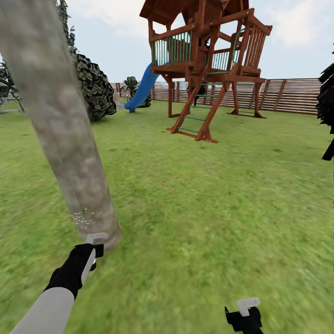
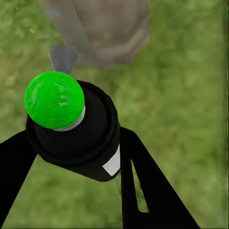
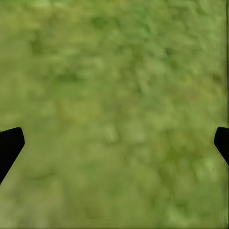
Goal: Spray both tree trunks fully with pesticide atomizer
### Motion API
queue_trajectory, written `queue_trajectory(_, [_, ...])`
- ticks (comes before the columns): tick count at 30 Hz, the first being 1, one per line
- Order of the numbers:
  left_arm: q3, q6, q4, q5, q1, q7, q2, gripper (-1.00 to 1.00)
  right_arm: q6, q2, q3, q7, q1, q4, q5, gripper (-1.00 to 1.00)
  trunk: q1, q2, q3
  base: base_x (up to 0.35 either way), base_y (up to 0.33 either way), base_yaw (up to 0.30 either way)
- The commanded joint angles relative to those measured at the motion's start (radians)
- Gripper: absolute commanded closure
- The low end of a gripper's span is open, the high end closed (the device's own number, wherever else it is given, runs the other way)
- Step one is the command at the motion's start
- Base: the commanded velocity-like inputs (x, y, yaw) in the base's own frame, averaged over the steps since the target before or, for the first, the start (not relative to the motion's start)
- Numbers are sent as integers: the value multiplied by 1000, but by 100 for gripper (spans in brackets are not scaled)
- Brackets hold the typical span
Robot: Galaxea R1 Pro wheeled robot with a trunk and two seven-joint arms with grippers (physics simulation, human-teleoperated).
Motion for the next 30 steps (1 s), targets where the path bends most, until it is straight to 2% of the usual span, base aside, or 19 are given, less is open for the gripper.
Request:
queue_trajectory(1, [2, 6, -2, -11, -1, -4, 0, 100, -1, 0, 3, -9, -1, 1, 10, -100, 0, 0, -1, 12, -268, 0])
queue_trajectory(13, [10, 8, -18, -14, -1, -4, 4, 100, -1, 1, 3, -9, -1, 1, 10, -100, 0, 0, -1, 94, -260, 232])
queue_trajectory(19, [10, 11, -20, -10, -2, -5, 12, 100, -1, 0, 3, -9, -1, 1, 10, -100, 0, 0, -1, 52, -41, 278])
queue_trajectory(22, [2, 21, -16, -13, -15, -9, 3, 100, -1, -1, 3, -8, -1, 1, 10, -100, 0, 0, -1, 1, -1, 278])
queue_trajectory(28, [-2, 109, -19, -12, -115, -21, -14, 100, -1, -1, 2, -9, -1, 1, 10, -100, 0, 0, -1, 0, 0, 232])
queue_trajectory(30, [-25, 119, -20, -12, -150, -21, -13, 100, -1, -1, 2, -9, -1, 1, 10, -100, 0, 0, -1, 0, 0, 27])
